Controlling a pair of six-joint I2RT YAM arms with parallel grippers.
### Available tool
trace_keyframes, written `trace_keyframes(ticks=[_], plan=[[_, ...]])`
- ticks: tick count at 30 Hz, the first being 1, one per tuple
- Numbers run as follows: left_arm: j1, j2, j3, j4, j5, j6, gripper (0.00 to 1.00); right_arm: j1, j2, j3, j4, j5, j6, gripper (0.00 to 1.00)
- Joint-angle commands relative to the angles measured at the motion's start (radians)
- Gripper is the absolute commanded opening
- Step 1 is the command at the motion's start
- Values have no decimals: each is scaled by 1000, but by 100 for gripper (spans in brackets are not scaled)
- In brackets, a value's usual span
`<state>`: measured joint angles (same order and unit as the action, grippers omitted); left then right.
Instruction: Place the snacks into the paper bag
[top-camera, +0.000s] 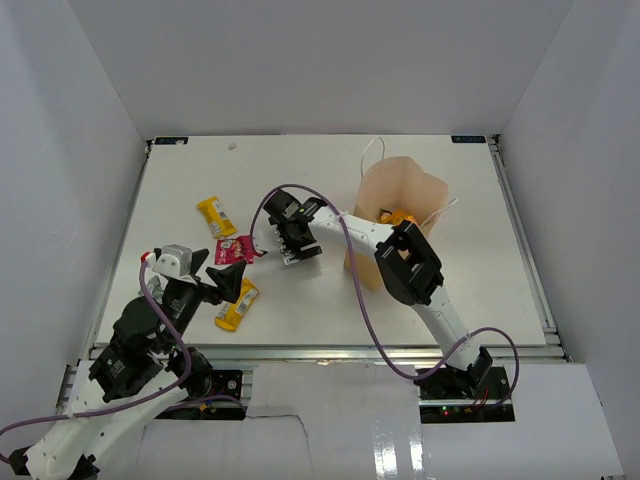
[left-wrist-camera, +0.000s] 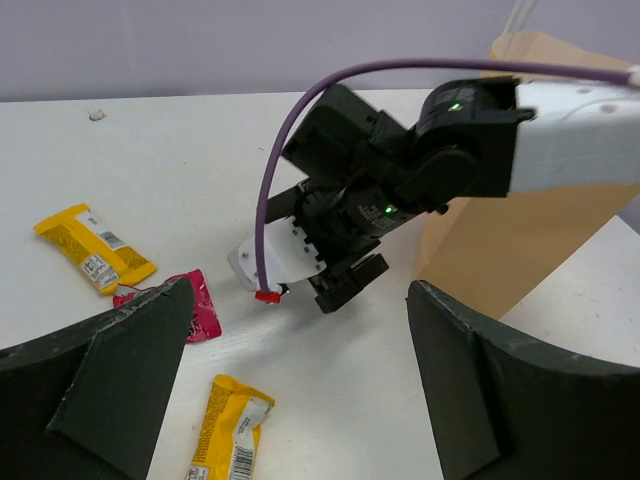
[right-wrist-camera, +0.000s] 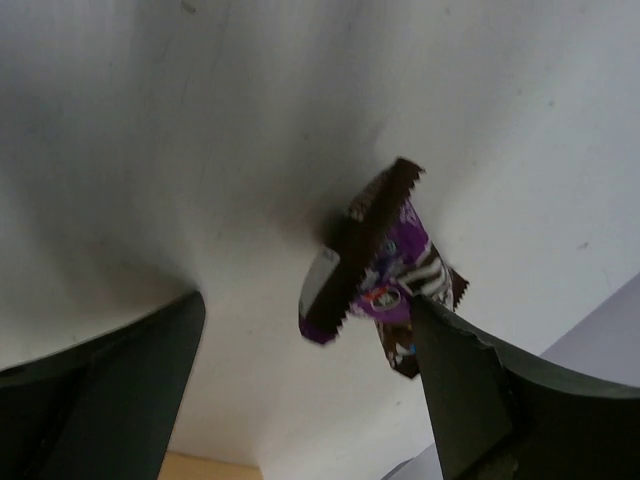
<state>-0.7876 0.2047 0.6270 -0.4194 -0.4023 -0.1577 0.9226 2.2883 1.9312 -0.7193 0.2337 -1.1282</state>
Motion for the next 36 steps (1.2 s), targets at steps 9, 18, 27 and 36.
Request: trace_keyframes(ticks=[9,18,27,36], plan=[[2,-1,-6,7,26,-5,98,-50,108,89,106,-54,-104,79],[2,-1,-6,8,31,-3,98,-48,116,78,110,-155,-1,35],[2,-1,-12,14,56,-2,98,-39,-71,63,83,-443,238,16],[2,-7,-13,22,83,0,98,-45,-422,87,84,-746,485,13]])
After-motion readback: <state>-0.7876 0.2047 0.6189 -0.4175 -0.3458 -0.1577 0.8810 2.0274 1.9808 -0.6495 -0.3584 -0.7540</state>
